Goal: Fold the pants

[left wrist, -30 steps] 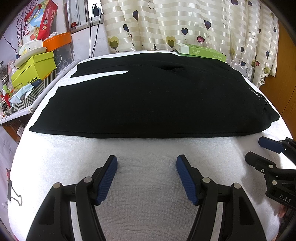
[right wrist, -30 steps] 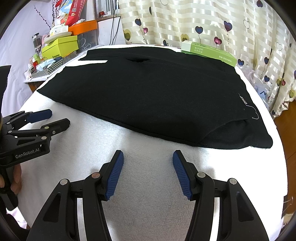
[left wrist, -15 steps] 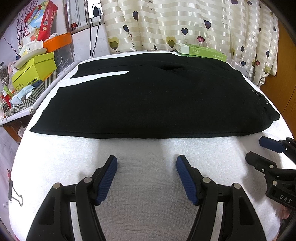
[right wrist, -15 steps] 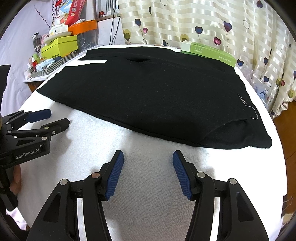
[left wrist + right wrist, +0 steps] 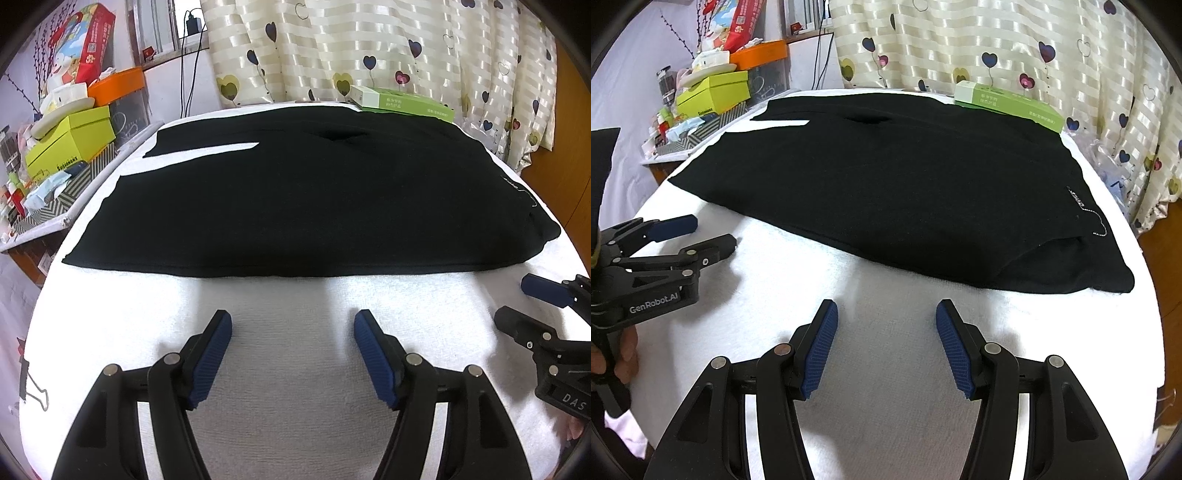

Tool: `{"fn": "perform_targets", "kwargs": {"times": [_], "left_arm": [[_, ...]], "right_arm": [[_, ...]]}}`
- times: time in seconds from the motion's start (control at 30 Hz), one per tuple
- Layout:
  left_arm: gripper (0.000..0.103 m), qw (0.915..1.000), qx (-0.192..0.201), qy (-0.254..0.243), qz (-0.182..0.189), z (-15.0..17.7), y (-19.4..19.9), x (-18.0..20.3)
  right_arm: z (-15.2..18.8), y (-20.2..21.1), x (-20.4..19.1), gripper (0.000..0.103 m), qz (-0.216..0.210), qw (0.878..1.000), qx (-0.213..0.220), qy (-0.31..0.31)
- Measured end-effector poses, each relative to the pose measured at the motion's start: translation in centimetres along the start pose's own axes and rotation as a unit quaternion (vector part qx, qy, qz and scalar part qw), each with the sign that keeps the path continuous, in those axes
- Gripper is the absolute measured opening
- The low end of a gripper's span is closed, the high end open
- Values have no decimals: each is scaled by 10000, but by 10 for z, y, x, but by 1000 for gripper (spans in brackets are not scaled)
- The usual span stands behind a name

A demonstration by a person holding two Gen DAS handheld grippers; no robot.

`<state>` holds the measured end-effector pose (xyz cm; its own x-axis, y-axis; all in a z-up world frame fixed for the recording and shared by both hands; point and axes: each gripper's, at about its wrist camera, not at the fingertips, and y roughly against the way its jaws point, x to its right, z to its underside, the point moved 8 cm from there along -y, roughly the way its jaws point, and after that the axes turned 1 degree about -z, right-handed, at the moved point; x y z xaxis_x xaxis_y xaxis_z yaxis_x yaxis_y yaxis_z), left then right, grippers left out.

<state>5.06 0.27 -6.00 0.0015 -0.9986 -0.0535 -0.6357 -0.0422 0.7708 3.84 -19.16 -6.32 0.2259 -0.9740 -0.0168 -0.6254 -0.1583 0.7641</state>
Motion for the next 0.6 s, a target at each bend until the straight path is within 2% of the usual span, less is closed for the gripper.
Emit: {"fn": "perform_targets", "kwargs": {"times": [0.3,0.6], "left_arm": [[70,9997,162,21,186,-8,21,9],[70,9988,368,-163,277,-38,34,13]], "right_arm": [[-12,20,-2,56,-47,9997,210,98],[-43,29,0,56,-205,9987,376,265]]}}
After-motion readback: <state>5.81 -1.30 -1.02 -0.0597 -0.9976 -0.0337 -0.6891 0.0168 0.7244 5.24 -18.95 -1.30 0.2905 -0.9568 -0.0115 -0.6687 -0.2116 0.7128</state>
